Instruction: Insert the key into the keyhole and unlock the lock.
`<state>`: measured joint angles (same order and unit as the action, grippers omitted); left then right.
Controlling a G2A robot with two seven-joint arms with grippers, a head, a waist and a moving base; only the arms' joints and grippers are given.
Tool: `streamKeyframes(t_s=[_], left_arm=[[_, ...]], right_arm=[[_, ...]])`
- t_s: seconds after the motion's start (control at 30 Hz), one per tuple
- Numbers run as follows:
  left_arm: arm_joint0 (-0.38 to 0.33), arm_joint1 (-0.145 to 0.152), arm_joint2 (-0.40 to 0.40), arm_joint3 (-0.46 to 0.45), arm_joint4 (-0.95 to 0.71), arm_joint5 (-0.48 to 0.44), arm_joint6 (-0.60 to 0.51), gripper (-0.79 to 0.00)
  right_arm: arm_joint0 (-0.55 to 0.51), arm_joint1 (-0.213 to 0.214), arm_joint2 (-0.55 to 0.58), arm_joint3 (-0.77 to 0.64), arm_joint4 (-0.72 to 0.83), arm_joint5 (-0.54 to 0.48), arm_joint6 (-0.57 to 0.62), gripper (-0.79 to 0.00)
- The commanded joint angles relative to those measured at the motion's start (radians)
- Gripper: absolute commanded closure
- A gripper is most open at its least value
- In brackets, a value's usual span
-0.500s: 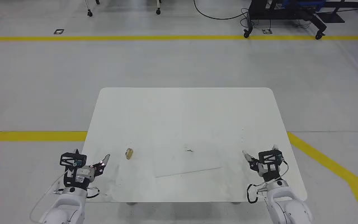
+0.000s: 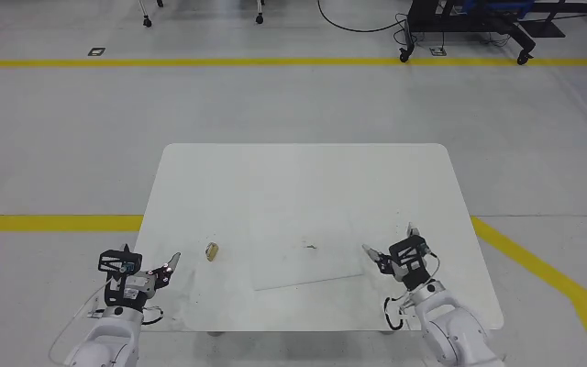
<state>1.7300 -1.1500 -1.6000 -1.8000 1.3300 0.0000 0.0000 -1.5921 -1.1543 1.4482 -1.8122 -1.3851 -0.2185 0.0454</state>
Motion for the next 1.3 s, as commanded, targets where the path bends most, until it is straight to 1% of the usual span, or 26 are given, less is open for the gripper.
streamKeyframes(t_s=[0.0, 0.03, 0.07, 0.37, 0.43, 0.5, 0.57, 0.7, 0.8, 1.0, 1.2, 1.23, 1.27], left_arm=[[0.0, 0.0, 0.0, 0.0, 0.0, 0.0, 0.0, -0.785], [0.0, 0.0, 0.0, 0.0, 0.0, 0.0, 0.0, -0.785], [0.0, 0.0, 0.0, 0.0, 0.0, 0.0, 0.0, -0.785], [0.0, 0.0, 0.0, 0.0, 0.0, 0.0, 0.0, -0.785], [0.0, 0.0, 0.0, 0.0, 0.0, 0.0, 0.0, -0.785], [0.0, 0.0, 0.0, 0.0, 0.0, 0.0, 0.0, -0.785], [0.0, 0.0, 0.0, 0.0, 0.0, 0.0, 0.0, -0.785], [0.0, 0.0, 0.0, 0.0, 0.0, 0.0, 0.0, -0.785], [0.0, 0.0, 0.0, 0.0, 0.0, 0.0, 0.0, -0.785], [0.0, 0.0, 0.0, 0.0, 0.0, 0.0, 0.0, -0.785], [0.0, 0.0, 0.0, 0.0, 0.0, 0.0, 0.0, -0.785], [0.0, 0.0, 0.0, 0.0, 0.0, 0.0, 0.0, -0.785], [0.0, 0.0, 0.0, 0.0, 0.0, 0.0, 0.0, -0.785]], right_arm=[[0.05, -0.003, -0.054, 0.018, 0.02, -0.087, 0.0, -0.785], [0.066, -0.003, -0.069, 0.033, 0.031, -0.129, -0.001, -0.785], [0.076, -0.004, -0.072, 0.043, 0.038, -0.139, 0.0, -0.785], [0.076, -0.004, -0.072, 0.043, 0.038, -0.139, 0.0, -0.785], [0.087, -0.005, -0.095, 0.059, 0.027, -0.15, 0.032, -0.785], [0.118, -0.007, -0.125, 0.078, 0.024, -0.199, 0.05, -0.785], [0.157, -0.006, -0.149, 0.104, 0.008, -0.264, 0.096, -0.785], [0.231, -0.008, -0.201, 0.144, -0.013, -0.343, 0.181, -0.785], [0.286, -0.013, -0.236, 0.174, -0.014, -0.374, 0.243, -0.785], [0.357, -0.025, -0.31, 0.198, -0.085, -0.319, 0.345, -0.785], [0.431, -0.041, -0.376, 0.243, -0.093, -0.309, 0.4, -0.785], [0.442, -0.043, -0.385, 0.249, -0.09, -0.315, 0.408, -0.779], [0.452, -0.045, -0.392, 0.256, -0.085, -0.32, 0.415, -0.751]])
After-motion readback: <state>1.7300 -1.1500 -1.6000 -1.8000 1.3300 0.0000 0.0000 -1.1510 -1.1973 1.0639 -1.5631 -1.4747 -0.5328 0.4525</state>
